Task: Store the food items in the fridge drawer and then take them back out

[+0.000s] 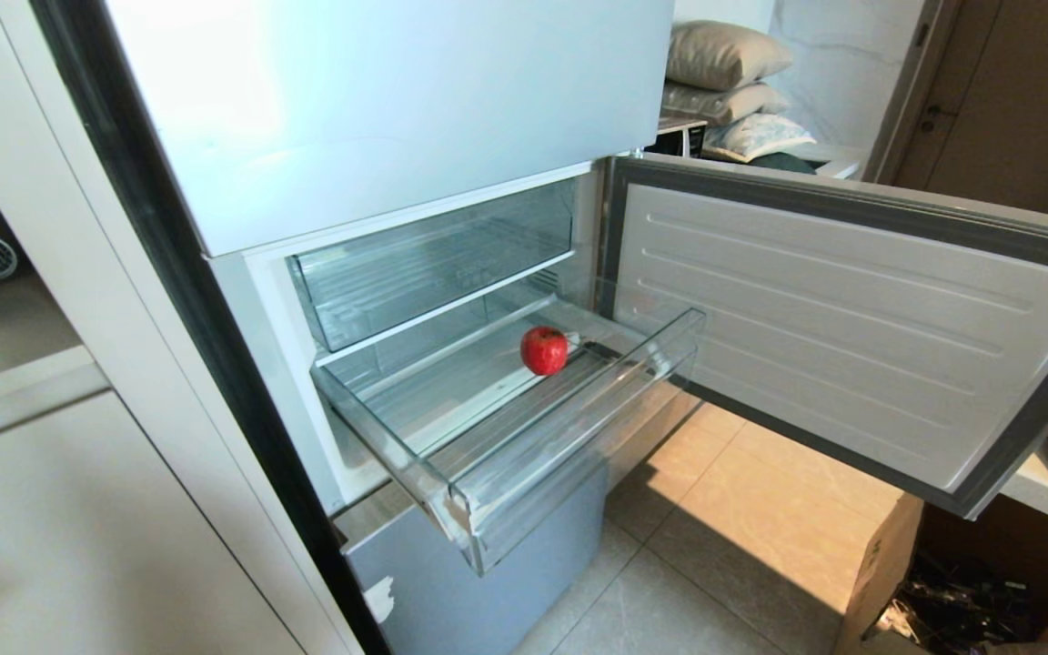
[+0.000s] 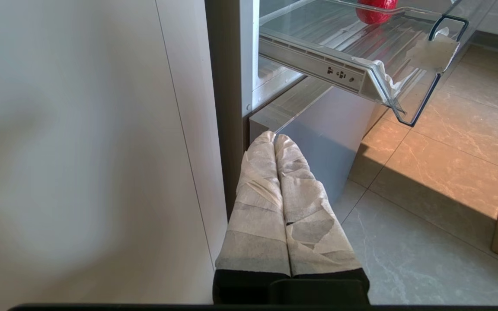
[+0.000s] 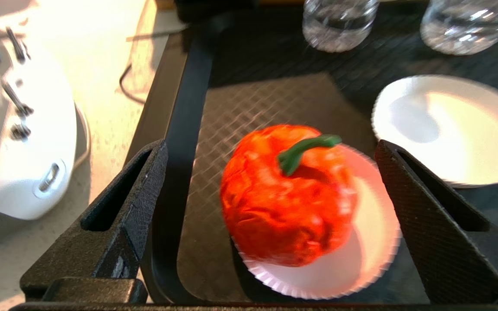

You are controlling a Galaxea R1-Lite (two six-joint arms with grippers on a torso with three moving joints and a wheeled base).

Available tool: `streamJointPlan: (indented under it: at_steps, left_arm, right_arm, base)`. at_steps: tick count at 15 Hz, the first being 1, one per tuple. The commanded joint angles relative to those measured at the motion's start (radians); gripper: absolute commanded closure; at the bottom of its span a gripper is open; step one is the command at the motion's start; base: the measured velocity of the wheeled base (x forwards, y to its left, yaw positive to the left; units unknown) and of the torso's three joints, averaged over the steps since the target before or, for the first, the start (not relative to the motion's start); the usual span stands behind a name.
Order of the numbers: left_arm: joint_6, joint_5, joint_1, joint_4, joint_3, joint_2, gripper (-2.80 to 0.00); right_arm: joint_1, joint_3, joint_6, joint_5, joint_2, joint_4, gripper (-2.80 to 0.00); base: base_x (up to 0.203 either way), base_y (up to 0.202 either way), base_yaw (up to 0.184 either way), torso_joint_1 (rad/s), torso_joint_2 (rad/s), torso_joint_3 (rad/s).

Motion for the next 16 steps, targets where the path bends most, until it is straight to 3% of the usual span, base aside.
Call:
streamJointPlan:
  at_steps: [1,10,11,16]
  left_arm:
    - [0.000,0.000,0.000,0.000,0.000,0.002,0.00]
    - [0.000,0.000,0.000,0.000,0.000,0.002,0.00]
    - [0.000,0.000,0.000,0.000,0.000,0.002,0.00]
    - [0.000,0.000,0.000,0.000,0.000,0.002,0.00]
  right_arm:
    - [0.010,-0.023,-0.003,-0.001,0.049,-0.007,-2.80]
    - [0.011,-0.036,-0.003,0.000,0.093,-0.007,-2.80]
    - [0.010,-0.036,-0.002,0.000,0.093,-0.007,0.00]
    - [0.009,-0.032,-0.001,-0.001,0.080,-0.007,0.00]
  base:
    - [0.000,0.000,0.000,0.000,0.00,0.000]
    - [0.000,0.000,0.000,0.000,0.00,0.000]
    - [0.000,0.000,0.000,0.000,0.00,0.000]
    - [0.000,0.000,0.000,0.000,0.00,0.000]
